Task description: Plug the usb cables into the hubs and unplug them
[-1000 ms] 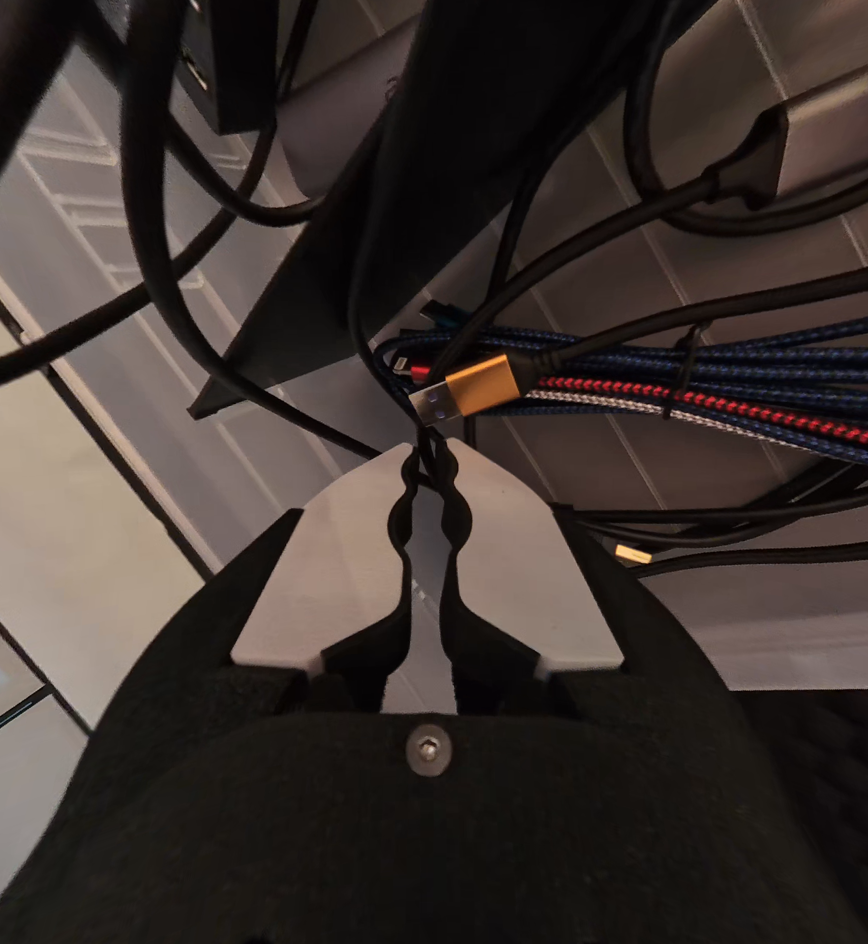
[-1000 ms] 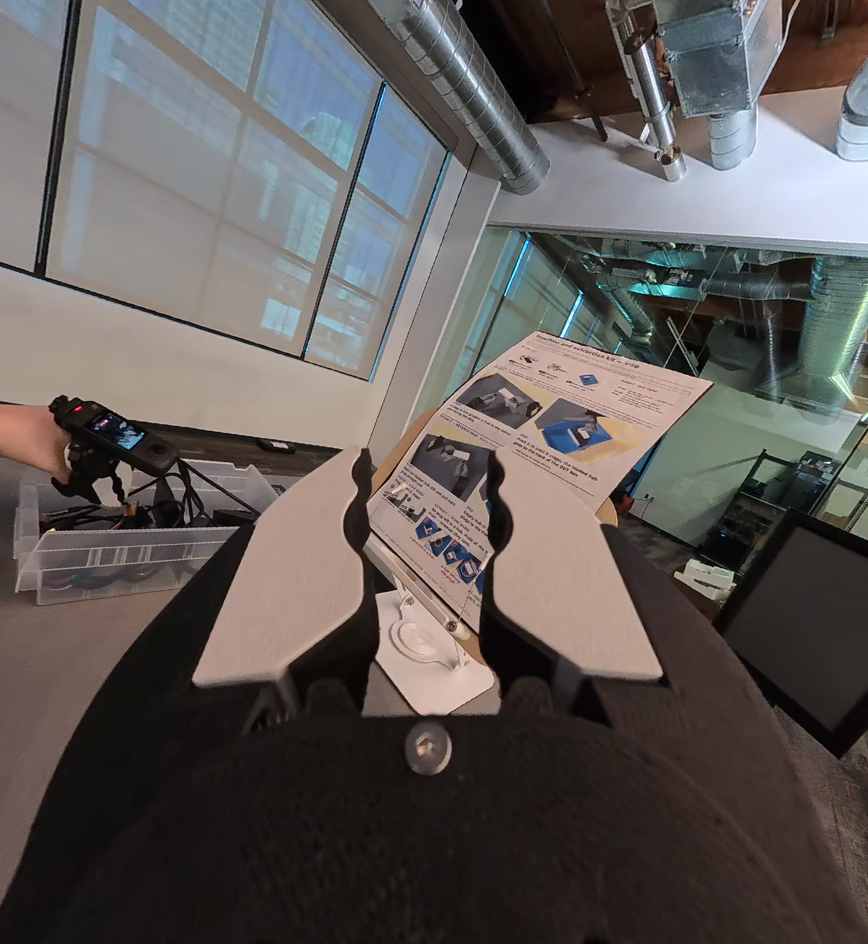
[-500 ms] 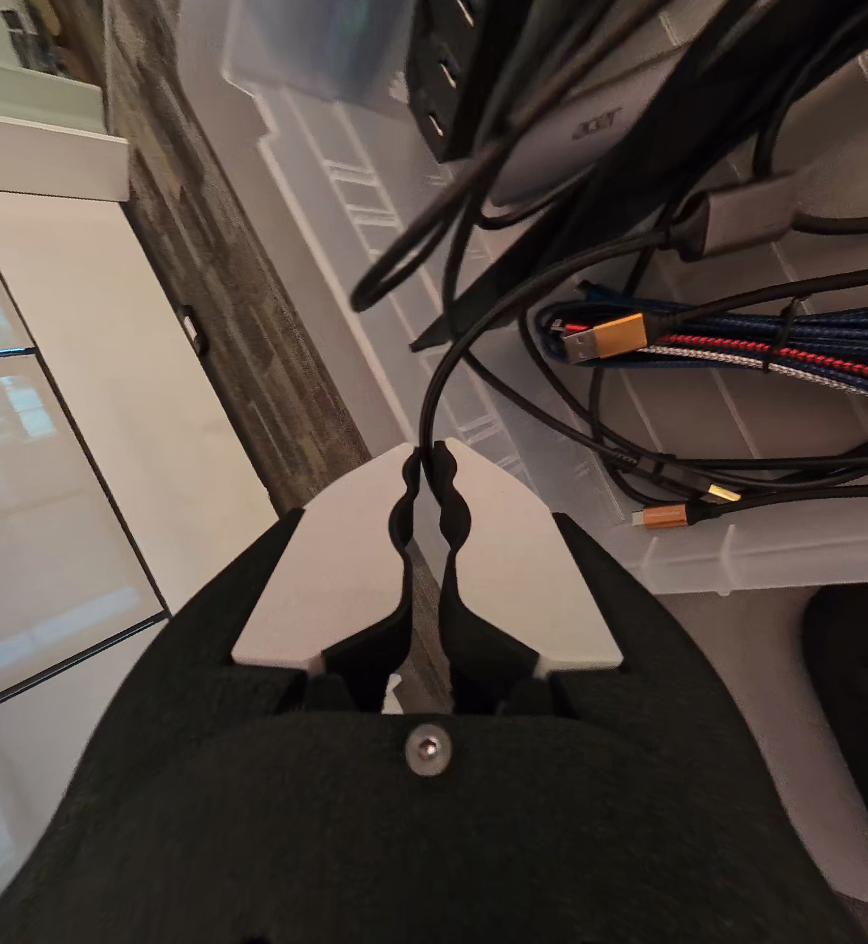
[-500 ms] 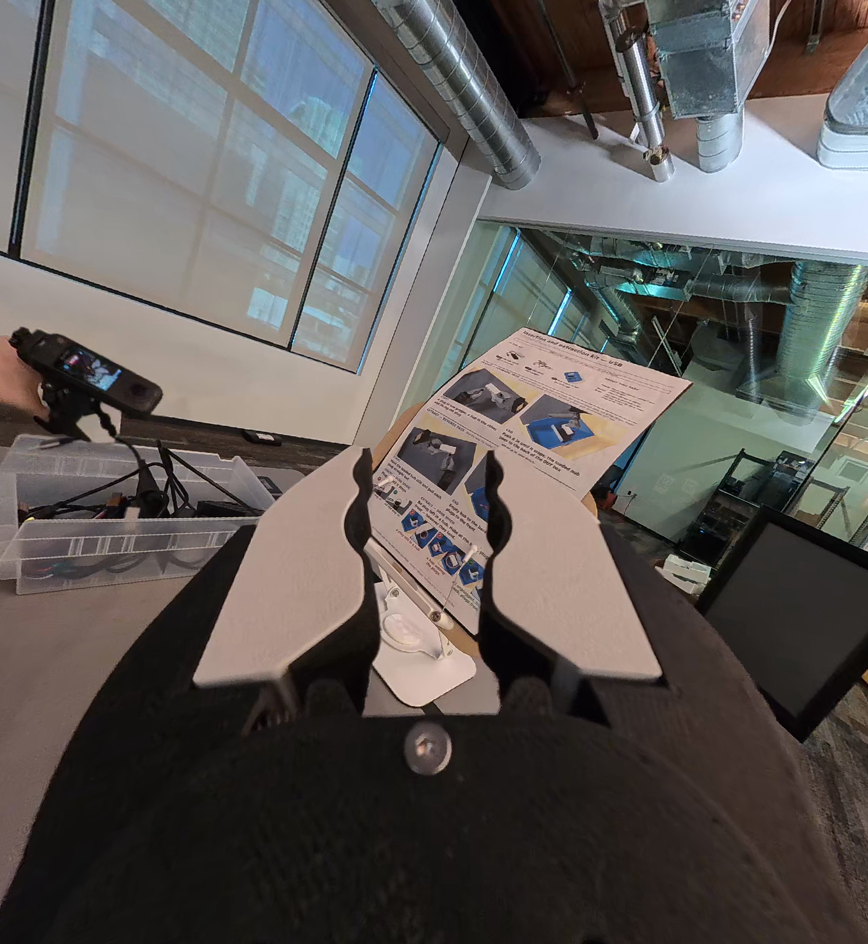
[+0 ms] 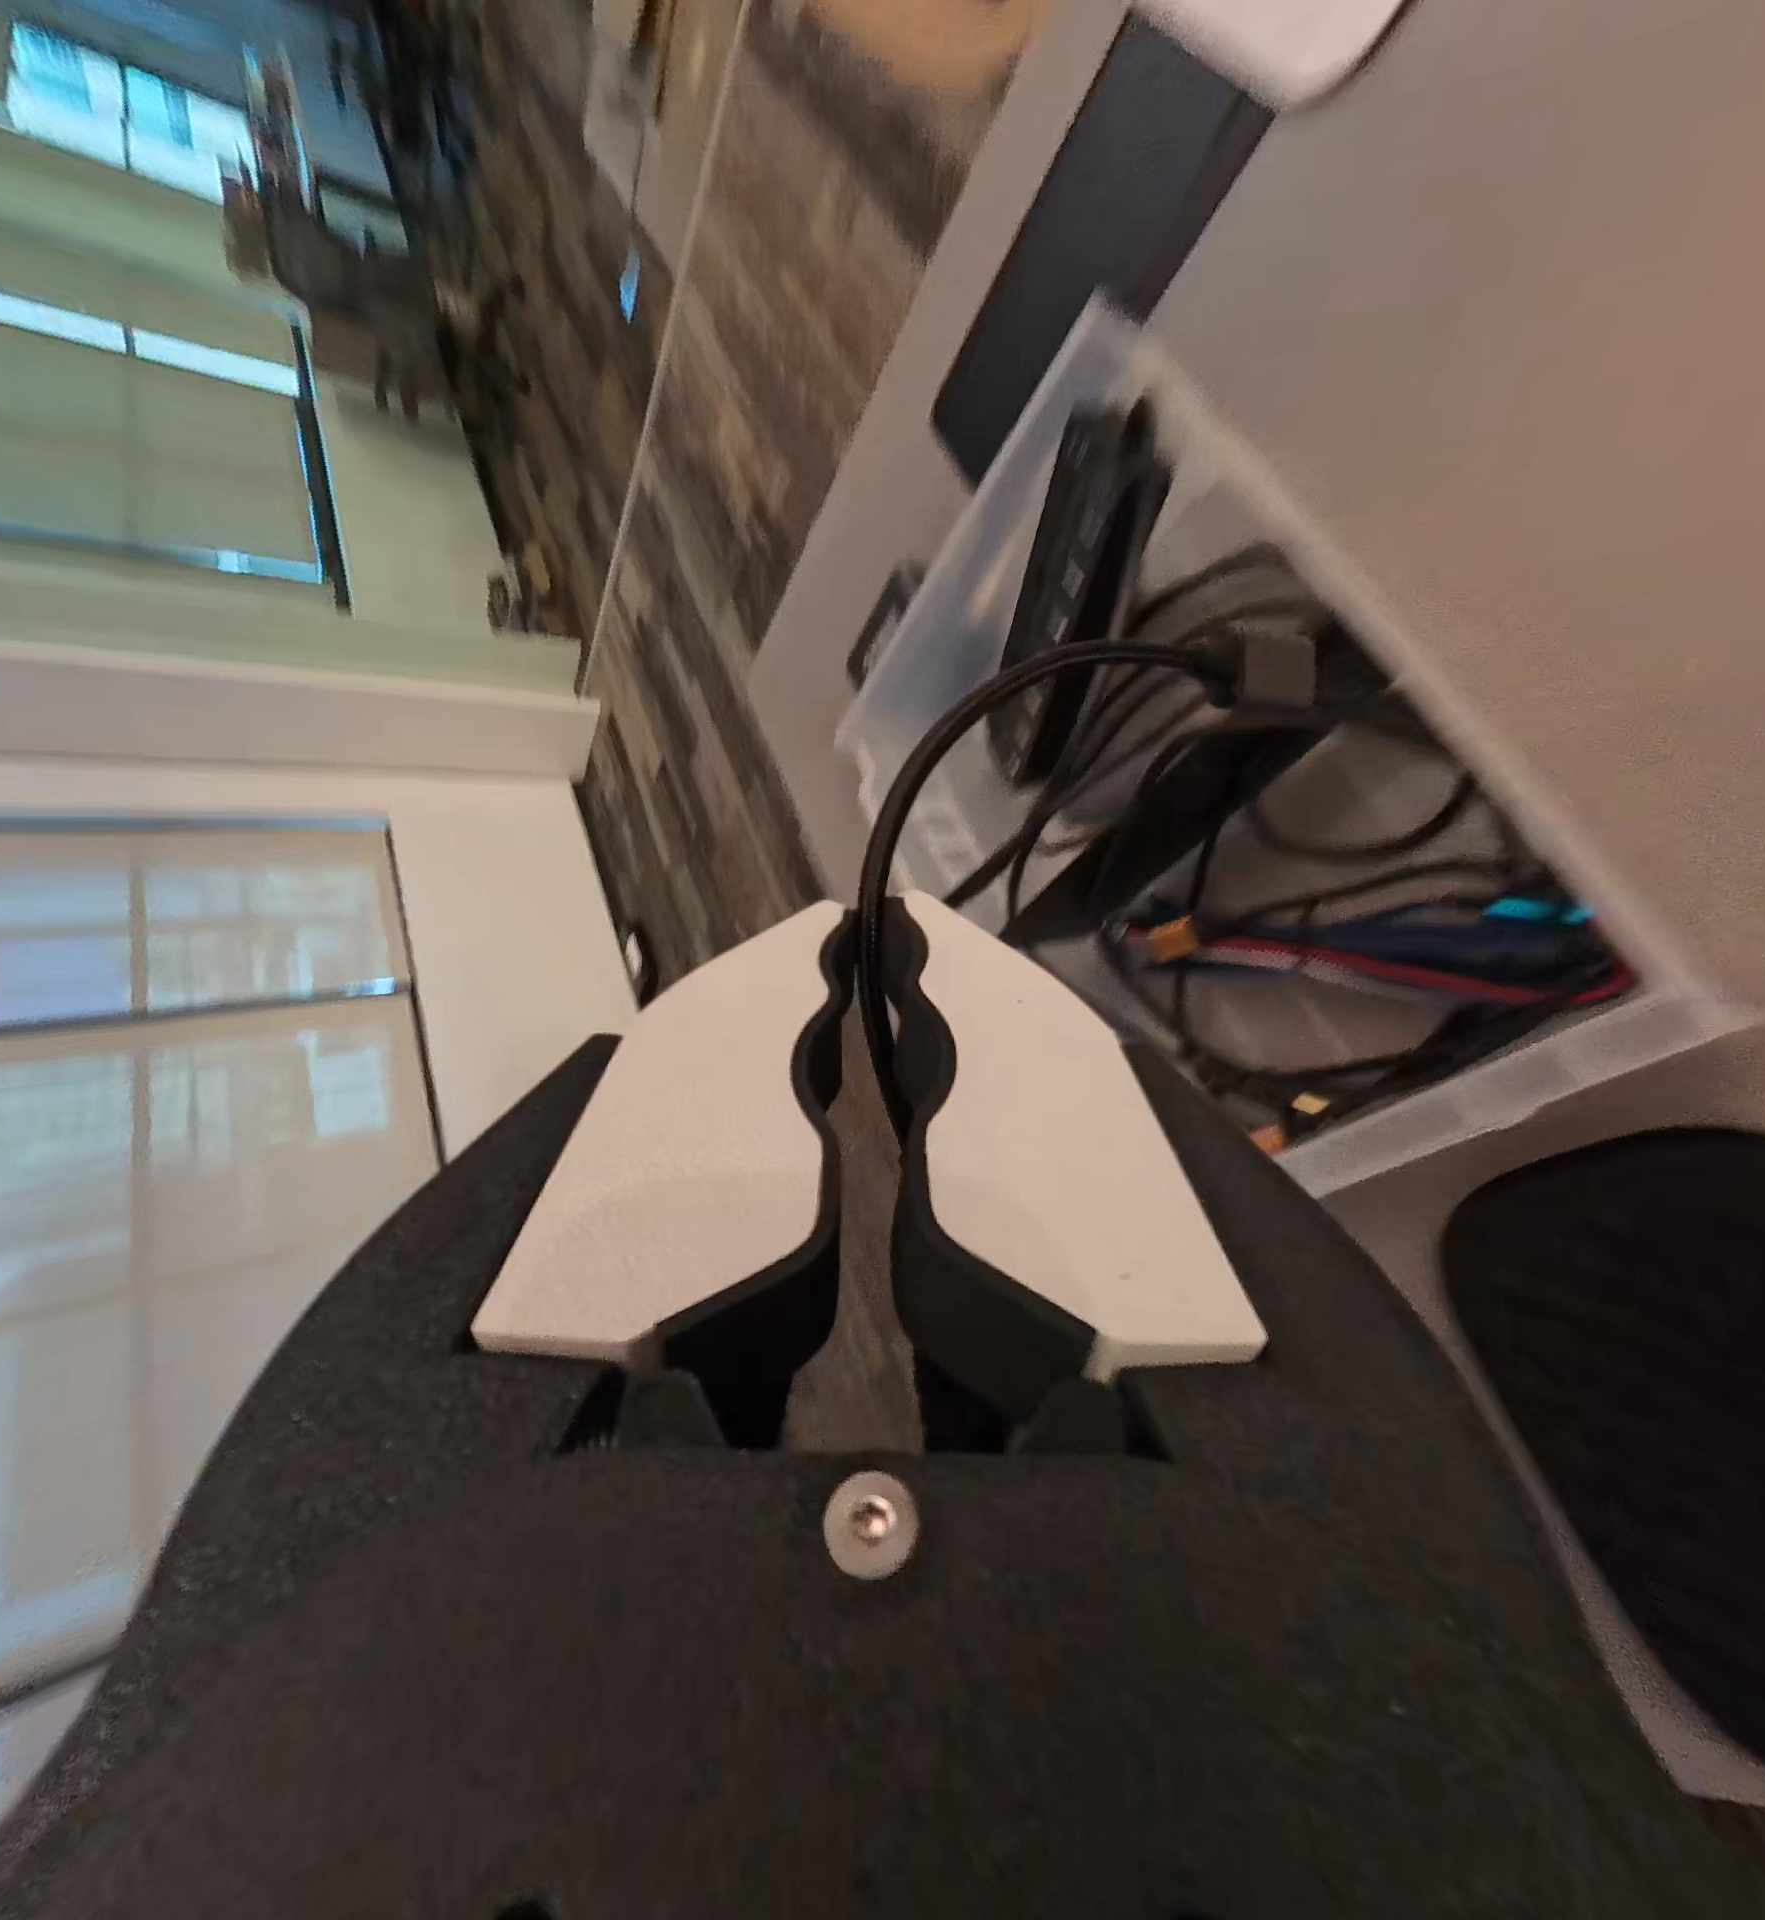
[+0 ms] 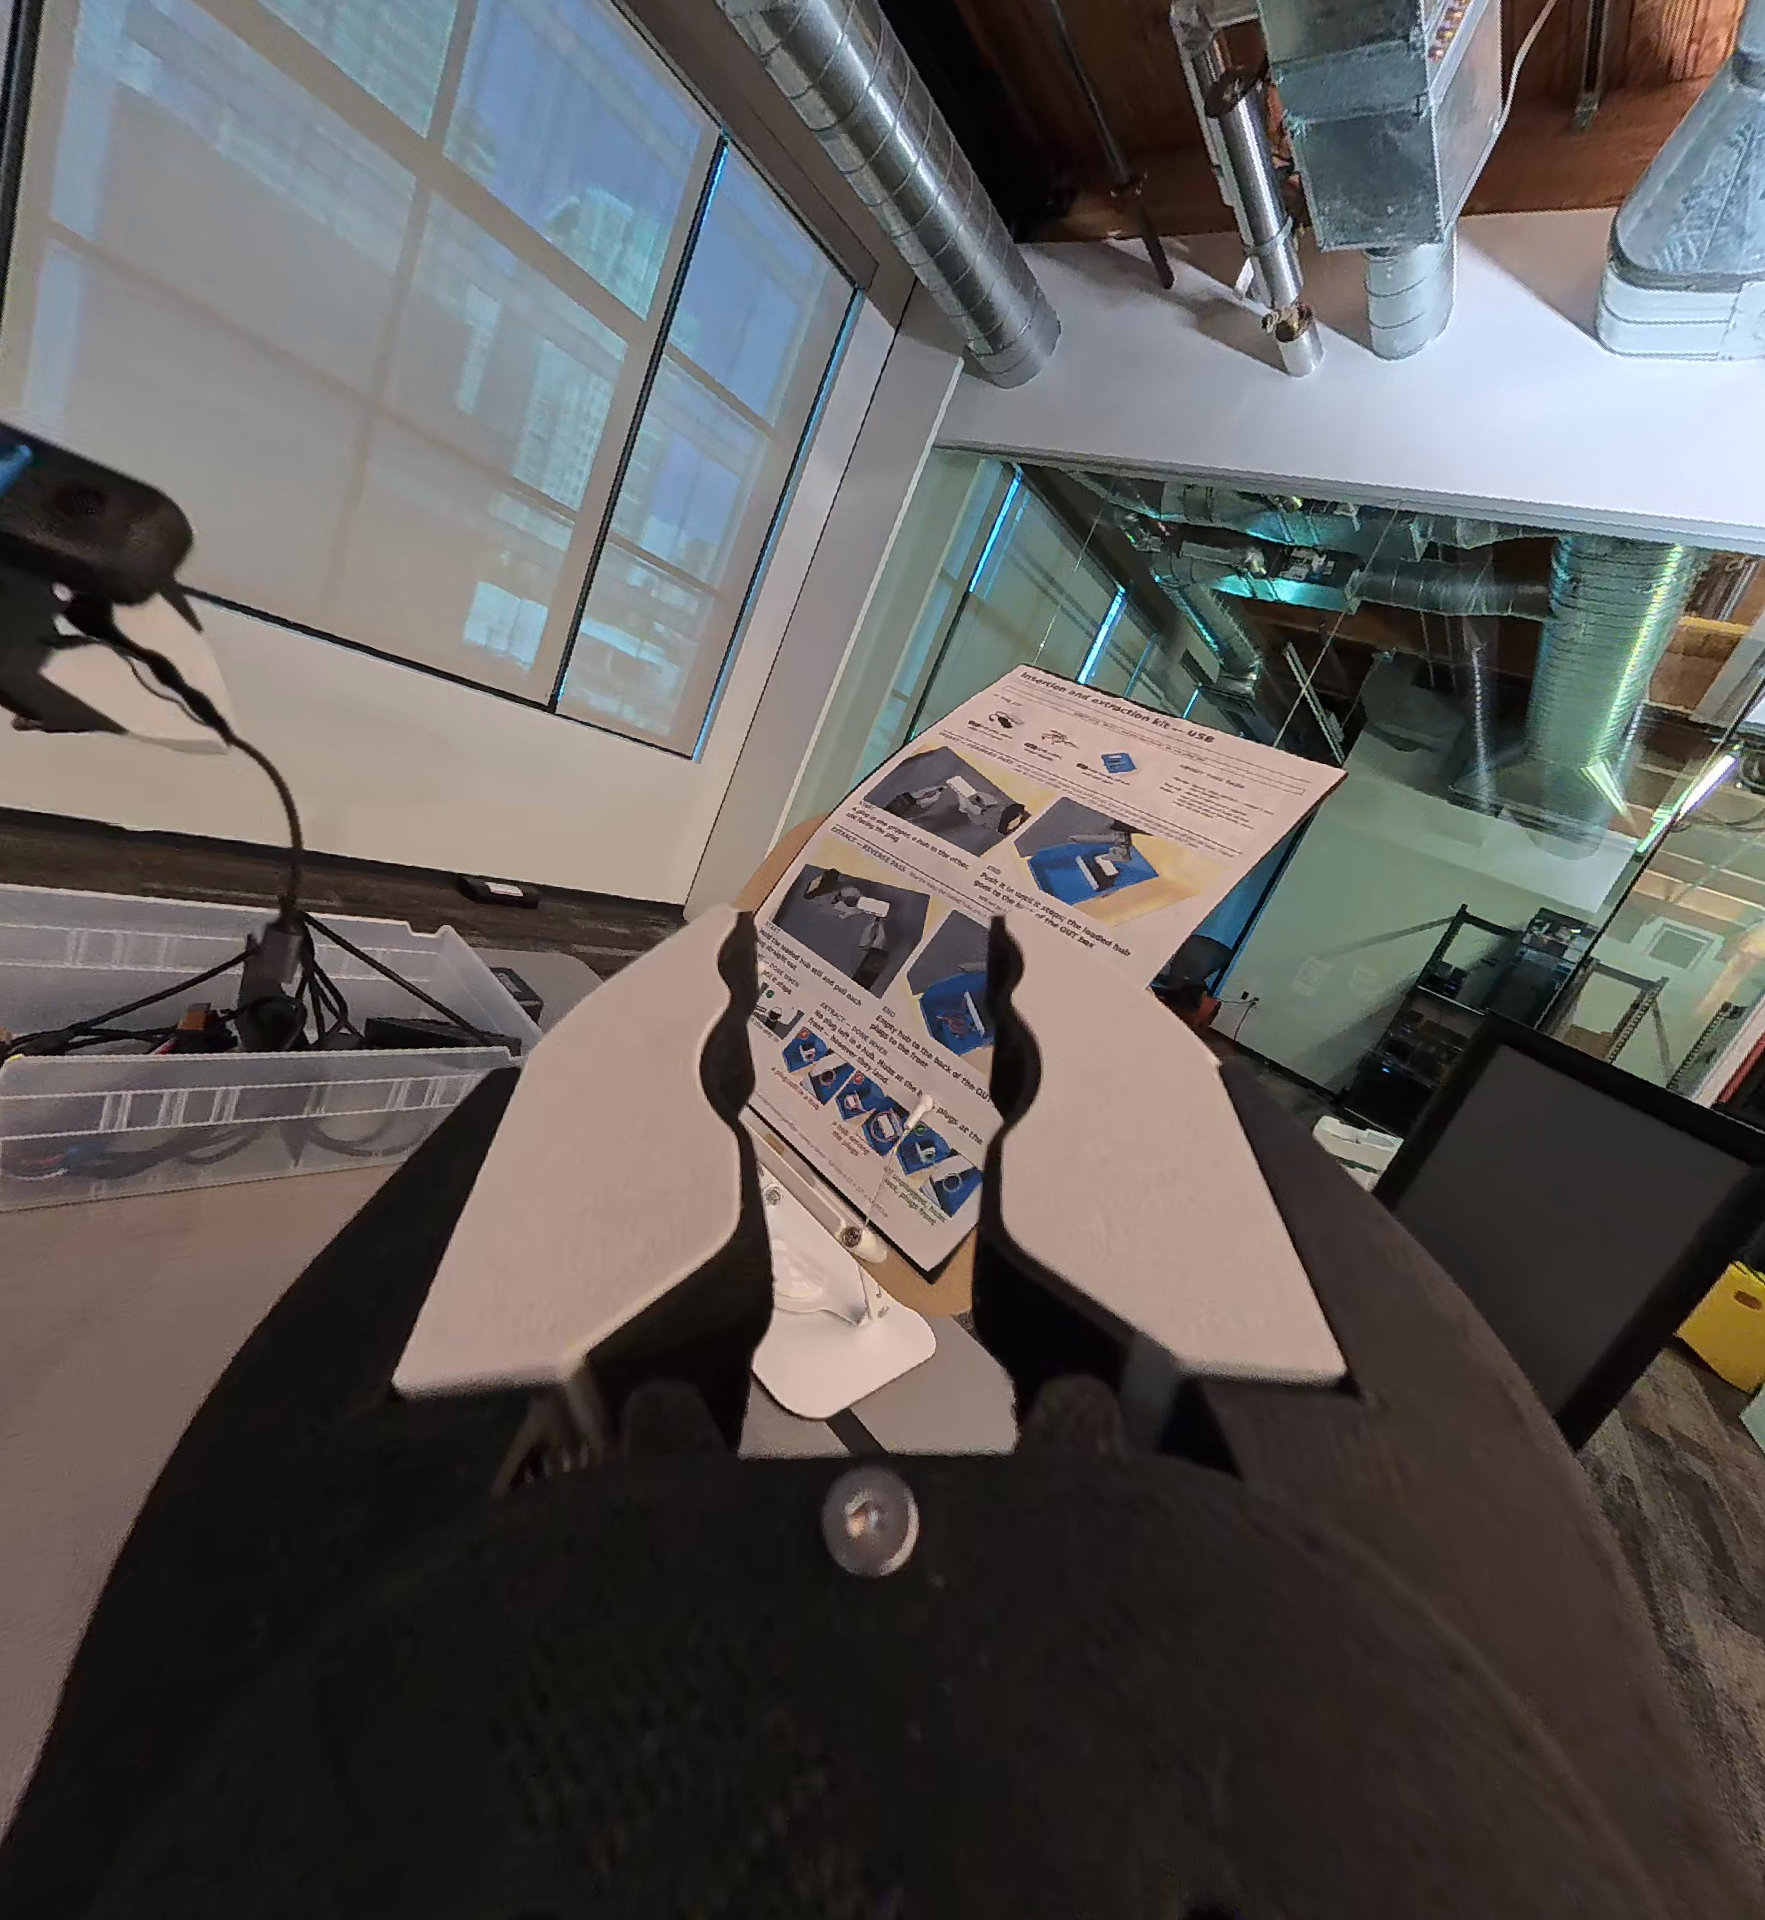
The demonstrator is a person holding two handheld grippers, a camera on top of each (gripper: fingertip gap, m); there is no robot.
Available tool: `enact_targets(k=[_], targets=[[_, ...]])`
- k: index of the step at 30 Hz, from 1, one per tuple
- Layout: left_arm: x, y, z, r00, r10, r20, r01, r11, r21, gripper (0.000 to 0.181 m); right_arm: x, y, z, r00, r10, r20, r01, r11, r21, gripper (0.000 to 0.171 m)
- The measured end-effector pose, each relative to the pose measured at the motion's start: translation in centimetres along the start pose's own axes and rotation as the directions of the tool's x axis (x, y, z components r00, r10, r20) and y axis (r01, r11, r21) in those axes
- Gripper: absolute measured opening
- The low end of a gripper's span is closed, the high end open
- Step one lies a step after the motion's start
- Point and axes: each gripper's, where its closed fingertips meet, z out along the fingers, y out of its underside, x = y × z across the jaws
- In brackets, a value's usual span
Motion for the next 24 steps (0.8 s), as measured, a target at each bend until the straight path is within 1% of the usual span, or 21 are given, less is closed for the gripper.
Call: enact_targets(k=[2, 5, 6, 8, 10, 14, 15, 17, 19, 21, 24], targets=[[2.1, -4.1, -2.1, 0.996, 0.008, -0.091, 0.002, 0.994, 0.113, 0.004, 0.1, -0.1, -0.2, 1.000, -0.003, -0.006, 0.003, 1.000, 0.000, 0.043], [7.7, -9.6, -3.9, 0.952, 0.065, -0.300, 0.015, 0.966, 0.258, 0.003, 0.2, -0.2, -0.4, 1.000, 0.004, -0.007, -0.004, 1.000, 0.006, 0.043], [9.8, -11.1, -4.0, 0.927, 0.093, -0.365, 0.019, 0.956, 0.293, 0.003, 0.2, -0.3, -0.5, 1.000, 0.010, -0.004, -0.010, 1.000, 0.008, 0.043], [14.6, -13.4, -3.8, 0.850, 0.159, -0.502, 0.019, 0.943, 0.331, 0.003, 0.1, -0.1, -0.4, 1.000, 0.018, 0.003, -0.018, 1.000, 0.006, 0.043], [18.9, -15.1, -3.0, 0.781, 0.215, -0.586, 0.007, 0.935, 0.354, 0.003, 0.1, 0.2, -0.3, 1.000, 0.018, 0.008, -0.018, 1.000, -0.006, 0.043], [25.6, -16.8, 0.1, 0.695, 0.325, -0.641, -0.100, 0.927, 0.361, 0.003, 0.0, 0.6, -0.2, 1.000, 0.013, 0.016, -0.012, 1.000, -0.020, 0.043], [26.7, -17.0, 1.1, 0.687, 0.337, -0.643, -0.128, 0.928, 0.350, 0.003, 0.1, 0.6, -0.3, 1.000, 0.016, 0.017, -0.016, 1.000, -0.019, 0.043], [28.8, -17.6, 2.4, 0.647, 0.385, -0.658, -0.174, 0.915, 0.364, 0.003, 0.2, 0.7, -0.3, 0.999, 0.026, 0.021, -0.026, 1.000, -0.016, 0.043], [30.1, -18.1, 4.2, 0.649, 0.402, -0.646, -0.218, 0.912, 0.349, 0.003, 0.5, 0.9, -0.3, 0.999, 0.035, 0.019, -0.034, 0.999, -0.019, 0.043], [31.4, -18.6, 5.4, 0.628, 0.423, -0.653, -0.240, 0.904, 0.354, 0.003, 0.7, 1.3, -0.4, 0.999, 0.040, 0.016, -0.040, 0.999, -0.029, 0.043], [32.9, -19.4, 6.5, 0.605, 0.401, -0.688, -0.209, 0.914, 0.349, 0.003, 1.2, 1.8, -0.6, 0.999, 0.044, 0.006, -0.043, 0.998, -0.045, 0.043]])
